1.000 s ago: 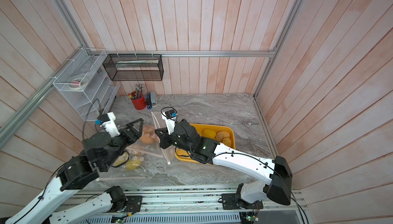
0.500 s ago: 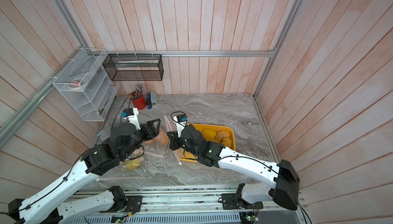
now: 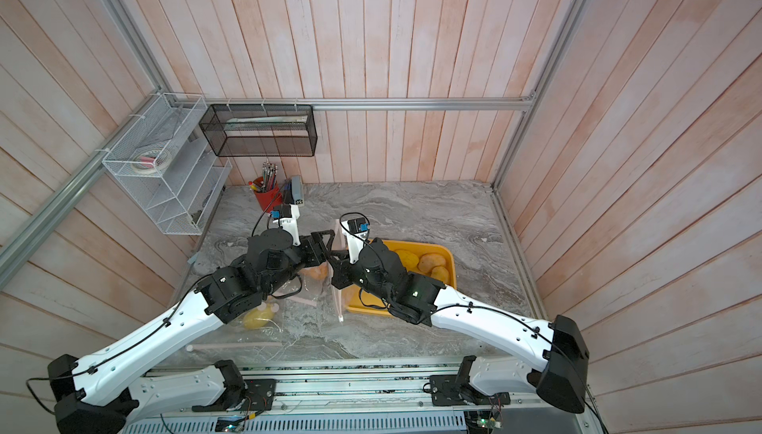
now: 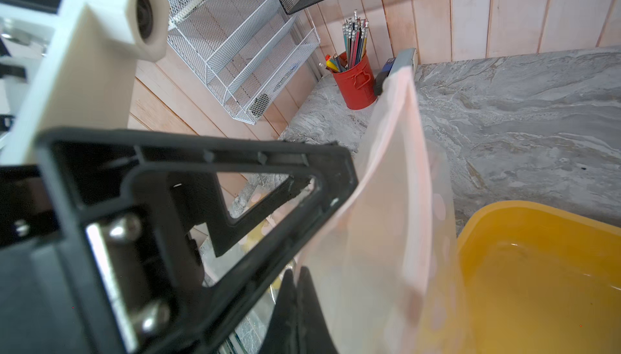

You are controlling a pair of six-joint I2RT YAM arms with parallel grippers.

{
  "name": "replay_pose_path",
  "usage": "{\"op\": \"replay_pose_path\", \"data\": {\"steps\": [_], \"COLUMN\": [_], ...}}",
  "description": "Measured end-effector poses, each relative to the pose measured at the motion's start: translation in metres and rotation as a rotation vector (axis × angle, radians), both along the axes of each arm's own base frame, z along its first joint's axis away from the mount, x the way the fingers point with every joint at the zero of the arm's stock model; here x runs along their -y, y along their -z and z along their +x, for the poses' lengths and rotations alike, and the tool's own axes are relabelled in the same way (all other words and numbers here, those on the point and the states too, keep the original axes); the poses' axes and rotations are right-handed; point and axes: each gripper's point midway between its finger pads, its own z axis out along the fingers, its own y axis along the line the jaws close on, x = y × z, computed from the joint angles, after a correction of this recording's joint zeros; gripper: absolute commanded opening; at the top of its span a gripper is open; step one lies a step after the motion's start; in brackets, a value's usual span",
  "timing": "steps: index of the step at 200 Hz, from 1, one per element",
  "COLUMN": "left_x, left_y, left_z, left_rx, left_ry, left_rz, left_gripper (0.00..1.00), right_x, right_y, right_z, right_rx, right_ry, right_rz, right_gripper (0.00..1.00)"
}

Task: Put the potatoes into a zipper bag and zip it
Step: Open the zipper of the food storage bag.

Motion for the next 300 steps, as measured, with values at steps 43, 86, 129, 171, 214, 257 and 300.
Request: {"op": "replay_pose_path", "data": {"steps": [43,86,129,171,214,257,300], "left_x": [-0.001,-0.003,0.006,0.012,0.017,0.021,0.019], "left_y": [-0.012,-0.023,-0.005,0.009,0.016,0.014,0.016], "left_z": [-0.005,-0.009,-0.002,0.003,0.005,0.004,0.005], "left_rx": [0.023,0.048,0.019,-0.009,-0.021,-0.022,-0.022], "left_ry": [0.018,0.031,0.039,0.042,0.048,0.060,0.053], "left_rz": [-0.036,-0.057,-0.012,0.013,0.024,0.007,0.017], "left_gripper": [0.69,0.59,0.51,0.40,0.21,0.09,0.00], "right_x": [0.001,0.001,0.000,0.001,0.002,0.003,0.006], "right_y": [0.002,0.001,0.001,0.003,0.011,0.013,0.010], "right_z": [0.004,0.007,0.007,0.007,0.007,0.008,0.009], "right_rx": [-0.002,-0.002,-0.002,-0.003,-0.015,-0.017,0.001], "right_ry": [0.010,0.015,0.014,0.014,0.015,0.019,0.028], "right_rz": [-0.008,-0.006,-0.005,-0.015,-0.045,-0.052,-0.059], "right_gripper": [0.00,0.00,0.00,0.00,0.00,0.00,0.16]}}
